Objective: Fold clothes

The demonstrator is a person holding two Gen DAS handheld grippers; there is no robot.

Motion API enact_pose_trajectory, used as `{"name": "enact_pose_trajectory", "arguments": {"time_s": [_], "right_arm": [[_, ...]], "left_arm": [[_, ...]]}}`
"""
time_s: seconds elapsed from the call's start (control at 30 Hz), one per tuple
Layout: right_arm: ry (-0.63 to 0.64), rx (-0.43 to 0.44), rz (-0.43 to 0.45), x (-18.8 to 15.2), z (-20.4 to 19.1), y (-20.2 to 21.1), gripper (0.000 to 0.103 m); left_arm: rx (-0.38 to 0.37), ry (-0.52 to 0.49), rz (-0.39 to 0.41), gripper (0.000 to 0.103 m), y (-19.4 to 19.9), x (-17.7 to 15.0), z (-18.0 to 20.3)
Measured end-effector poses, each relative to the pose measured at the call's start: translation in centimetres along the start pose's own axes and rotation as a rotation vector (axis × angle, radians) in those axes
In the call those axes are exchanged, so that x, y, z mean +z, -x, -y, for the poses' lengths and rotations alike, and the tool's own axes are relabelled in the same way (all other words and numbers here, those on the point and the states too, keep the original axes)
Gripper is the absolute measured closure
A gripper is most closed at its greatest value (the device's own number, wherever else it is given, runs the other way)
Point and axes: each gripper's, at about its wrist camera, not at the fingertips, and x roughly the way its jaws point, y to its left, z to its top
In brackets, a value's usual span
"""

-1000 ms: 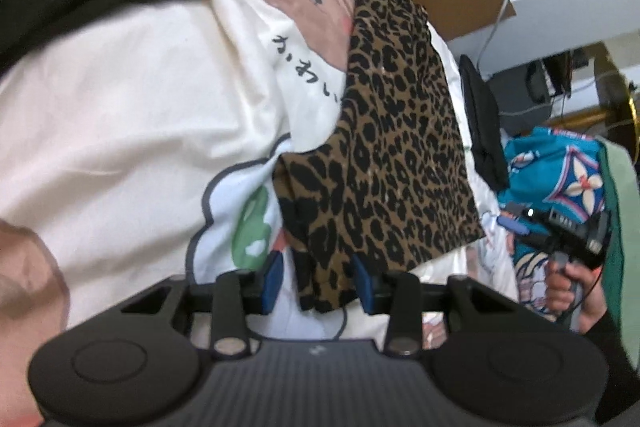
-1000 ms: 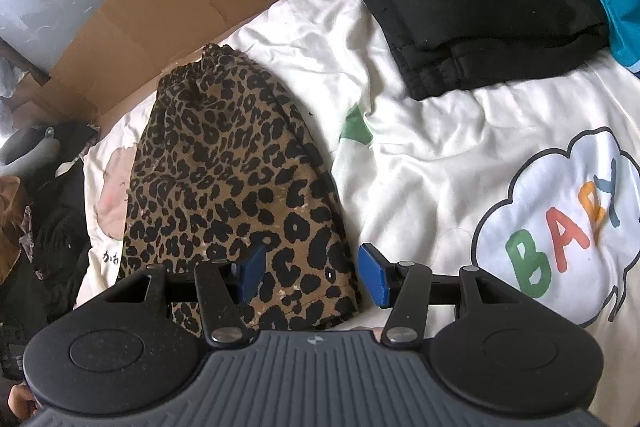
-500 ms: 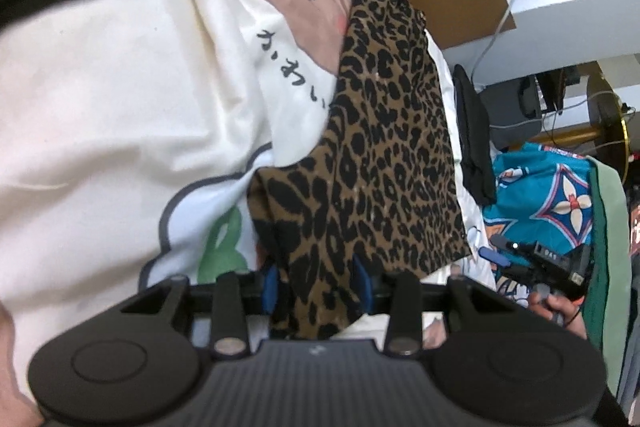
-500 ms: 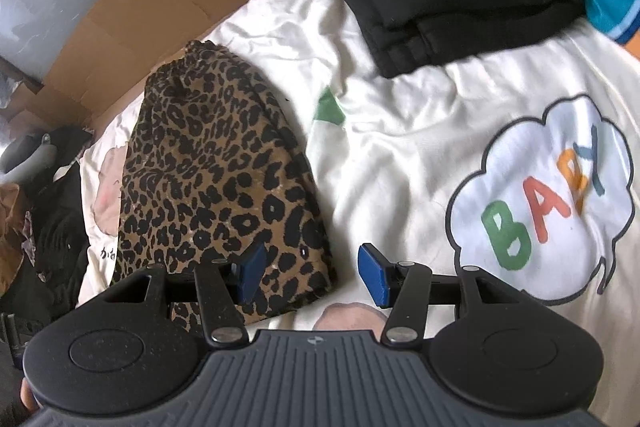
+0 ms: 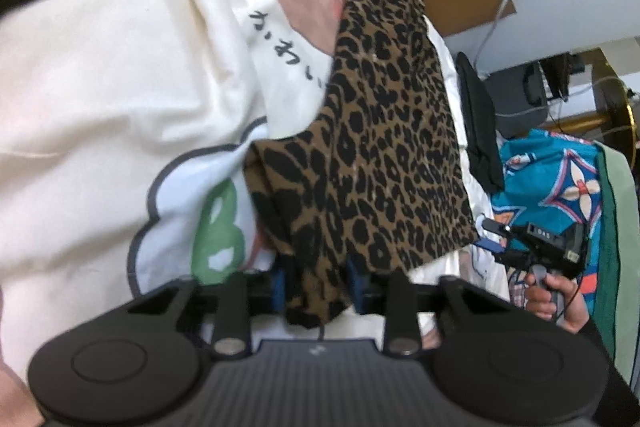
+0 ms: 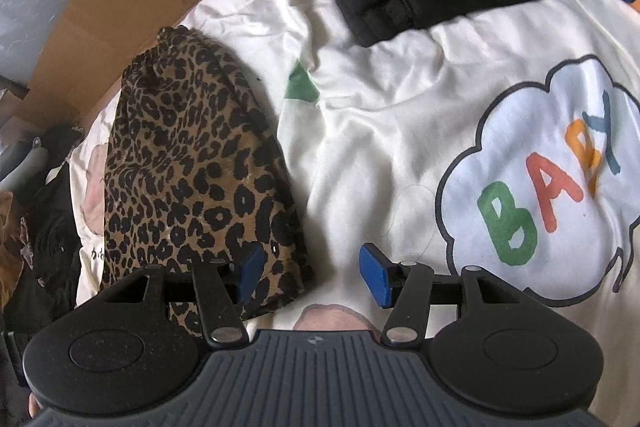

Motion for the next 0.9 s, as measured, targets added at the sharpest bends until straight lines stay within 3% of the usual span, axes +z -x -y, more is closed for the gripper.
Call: {"name": "enact_pose_trajectory", "arguments": {"time_s": [0.03, 0.43, 0.57, 0.9], "right_arm": [[-0.006, 0.011, 0.000, 0.1, 0.1, -0.1, 0.040], [-0.022, 0.118, -0.030, 0.3, -0.3, -2.0, 0.040], [-0.040, 0.202, -0.080, 0.3, -0.3, -3.0, 0.040], [0.003, 0.220, -0.159, 0.3, -0.6, -5.5, 0.041]], "left_arm": [[0.002, 0.010, 0.001, 0.094, 0.0, 0.0, -0.1], [0.016, 0.001, 0.061, 0.095, 2.4, 1.4, 0.9], [0.030, 0.010, 0.082, 0.095, 3.2, 1.9, 0.8], [0.050, 0.021, 0.063, 0.095, 2.8, 1.7, 0.7]]}}
